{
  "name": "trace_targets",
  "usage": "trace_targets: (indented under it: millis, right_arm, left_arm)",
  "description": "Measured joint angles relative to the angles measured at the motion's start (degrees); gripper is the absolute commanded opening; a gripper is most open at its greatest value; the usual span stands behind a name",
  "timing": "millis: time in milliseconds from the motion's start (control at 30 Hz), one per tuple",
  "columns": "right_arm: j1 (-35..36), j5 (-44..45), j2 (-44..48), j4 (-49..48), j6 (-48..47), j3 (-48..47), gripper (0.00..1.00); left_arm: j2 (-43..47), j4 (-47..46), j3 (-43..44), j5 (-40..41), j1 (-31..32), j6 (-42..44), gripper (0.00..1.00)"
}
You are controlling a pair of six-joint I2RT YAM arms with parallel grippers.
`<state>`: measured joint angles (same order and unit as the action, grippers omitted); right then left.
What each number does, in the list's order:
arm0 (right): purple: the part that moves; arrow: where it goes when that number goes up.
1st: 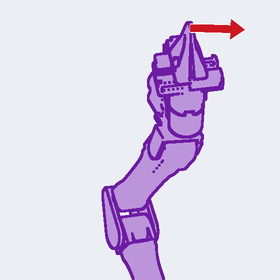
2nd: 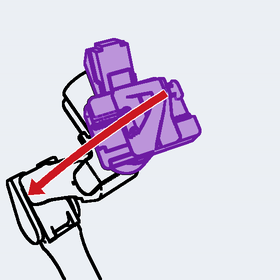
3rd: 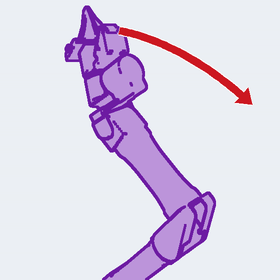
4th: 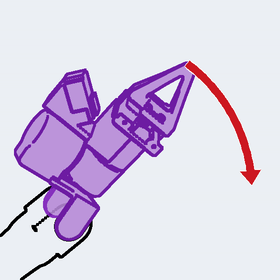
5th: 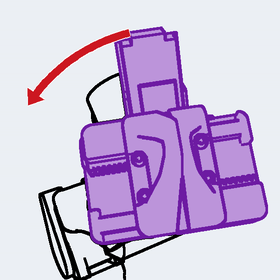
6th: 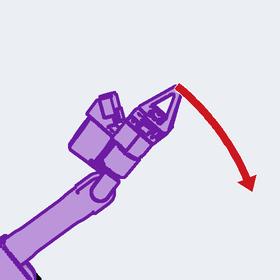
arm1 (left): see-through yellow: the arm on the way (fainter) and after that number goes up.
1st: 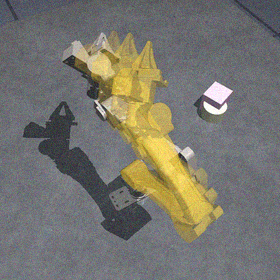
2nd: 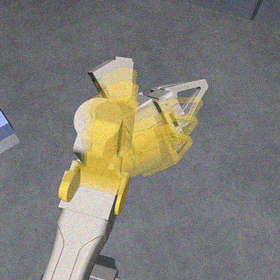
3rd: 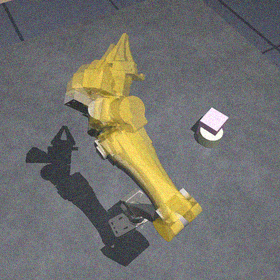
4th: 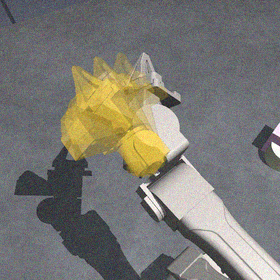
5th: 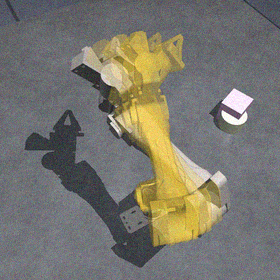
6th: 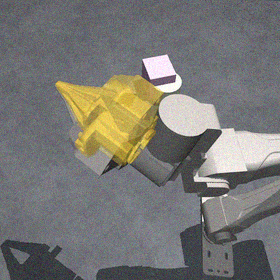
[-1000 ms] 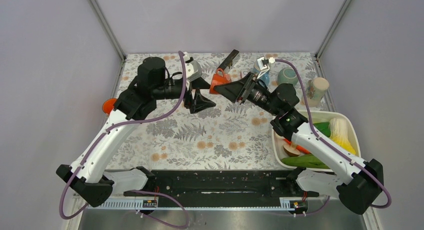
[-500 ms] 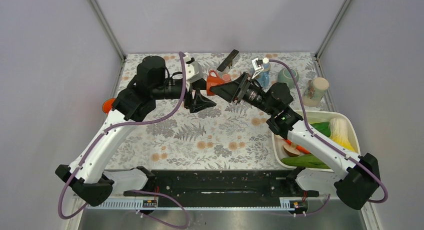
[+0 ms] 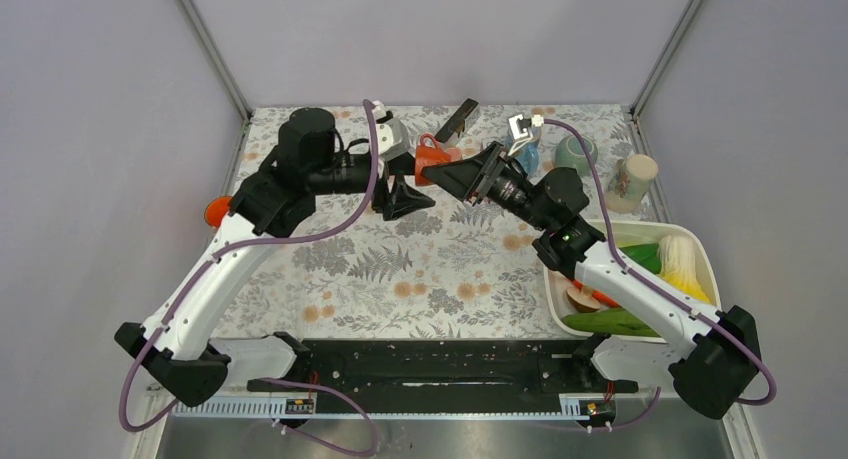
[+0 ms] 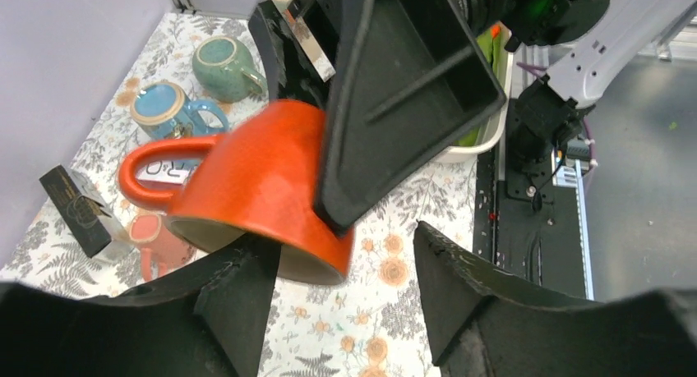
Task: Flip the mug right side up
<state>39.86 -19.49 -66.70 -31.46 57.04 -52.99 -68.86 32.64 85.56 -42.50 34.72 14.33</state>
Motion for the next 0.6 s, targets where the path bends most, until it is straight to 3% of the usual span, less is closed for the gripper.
trace_targets:
  millis: [167, 267, 367, 533, 567, 600]
  right_arm:
    - [0.2, 0.0, -0.5, -0.9, 1.4, 0.2, 0.0]
    - [0.2, -0.1, -1.7, -3.5, 3.6, 0.2, 0.0]
    - [0.1, -0.2, -2.7, -7.0, 6.8, 0.2, 0.04]
    - [0.6, -0.5, -3.0, -8.0, 7.6, 0.8, 0.86]
    - [0.7, -0.4, -3.0, -7.7, 7.2, 1.3, 0.97]
    - [1.0, 0.4, -2.8, -6.8, 6.1, 1.8, 0.99]
  left_arm:
    - [-3.0, -2.0, 1.4, -0.4, 0.3, -2.6, 0.38]
    - [-3.7, -2.5, 2.1, -0.4, -0.1, -4.0, 0.01]
    - [-3.2, -3.8, 2.2, -1.3, -0.5, -4.9, 0.0]
    - [-0.5, -4.9, -0.5, 2.4, 0.2, -4.8, 0.0]
    - [0.2, -4.9, -1.6, 3.8, 0.5, -4.8, 0.0]
    - [1.0, -4.8, -2.9, 5.9, 0.8, -4.4, 0.0]
